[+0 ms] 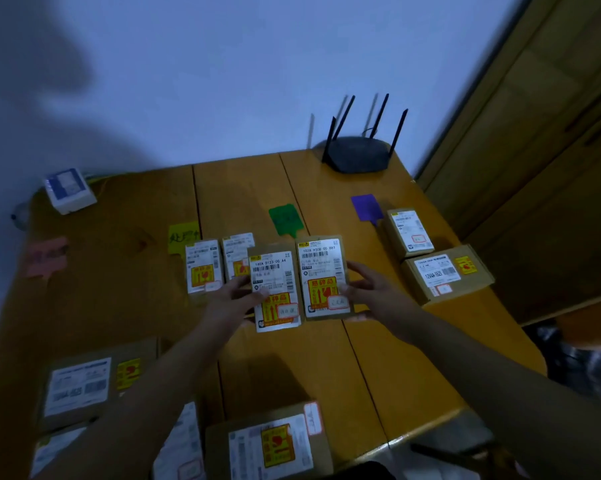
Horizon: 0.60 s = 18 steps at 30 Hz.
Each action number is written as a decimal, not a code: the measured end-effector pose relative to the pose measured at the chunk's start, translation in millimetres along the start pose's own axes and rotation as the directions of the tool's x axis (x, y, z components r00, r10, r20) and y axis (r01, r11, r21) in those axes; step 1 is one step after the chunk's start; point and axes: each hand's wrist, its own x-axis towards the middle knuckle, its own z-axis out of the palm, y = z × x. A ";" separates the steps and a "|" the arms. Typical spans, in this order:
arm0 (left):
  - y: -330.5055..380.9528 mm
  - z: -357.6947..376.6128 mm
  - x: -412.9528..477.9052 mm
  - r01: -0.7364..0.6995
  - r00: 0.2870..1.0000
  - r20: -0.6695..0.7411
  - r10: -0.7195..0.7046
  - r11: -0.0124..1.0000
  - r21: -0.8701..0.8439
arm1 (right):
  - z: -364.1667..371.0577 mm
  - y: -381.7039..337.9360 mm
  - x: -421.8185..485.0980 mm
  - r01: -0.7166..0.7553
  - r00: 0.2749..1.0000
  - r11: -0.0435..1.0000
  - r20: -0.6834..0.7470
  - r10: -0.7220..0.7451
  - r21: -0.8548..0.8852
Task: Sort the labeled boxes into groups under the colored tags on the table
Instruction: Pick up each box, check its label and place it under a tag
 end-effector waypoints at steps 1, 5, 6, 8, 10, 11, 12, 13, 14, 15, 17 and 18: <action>-1.9 4.0 2.5 0.007 1.000 0.003 -0.007 1.000 0.003 | -3.2 4.5 -0.2 -0.013 1.000 1.000 -0.013 0.013 0.003; -6.9 22.9 13.5 0.044 0.999 0.003 -0.044 0.999 0.003 | -18.6 23.4 7.6 -0.062 0.995 0.998 -0.071 0.063 0.027; -8.3 28.8 17.4 0.054 0.999 -0.001 -0.054 0.999 0.002 | -23.2 28.9 12.6 -0.074 0.994 0.997 -0.083 0.077 0.039; -11.4 42.0 25.7 0.080 0.997 -0.017 -0.080 0.997 -0.007 | -33.1 38.3 26.8 -0.098 0.989 0.994 -0.104 0.103 0.050; -14.3 54.2 34.2 0.108 0.993 -0.037 -0.110 0.993 -0.040 | -44.0 44.5 46.3 -0.126 0.983 0.991 -0.125 0.131 0.047; -15.3 58.9 37.9 0.113 0.992 -0.053 -0.116 0.992 -0.049 | -50.0 46.4 58.0 -0.143 0.980 0.989 -0.132 0.148 0.042; -16.2 62.5 41.2 0.118 0.990 -0.075 -0.122 0.992 -0.053 | -55.6 47.3 71.0 -0.163 0.977 0.986 -0.135 0.166 0.039; -17.4 65.5 44.4 0.127 0.986 -0.101 -0.133 0.990 -0.063 | -60.8 47.2 85.0 -0.184 0.973 0.982 -0.132 0.187 0.035; -19.1 67.1 46.6 0.135 0.982 -0.123 -0.143 0.988 -0.077 | -64.8 46.4 100.3 -0.204 0.971 0.979 -0.122 0.206 0.029; -20.7 68.0 49.3 0.137 0.979 -0.137 -0.149 0.986 -0.091 | -68.2 45.2 115.9 -0.219 0.969 0.976 -0.110 0.220 0.020; -23.9 68.4 54.9 0.137 0.973 -0.168 -0.156 0.984 -0.116 | -71.9 42.6 143.9 -0.234 0.969 0.972 -0.084 0.233 0.005; -25.3 67.9 57.6 0.135 0.970 -0.187 -0.158 0.983 -0.128 | -72.2 41.3 155.7 -0.236 0.969 0.972 -0.075 0.235 0.001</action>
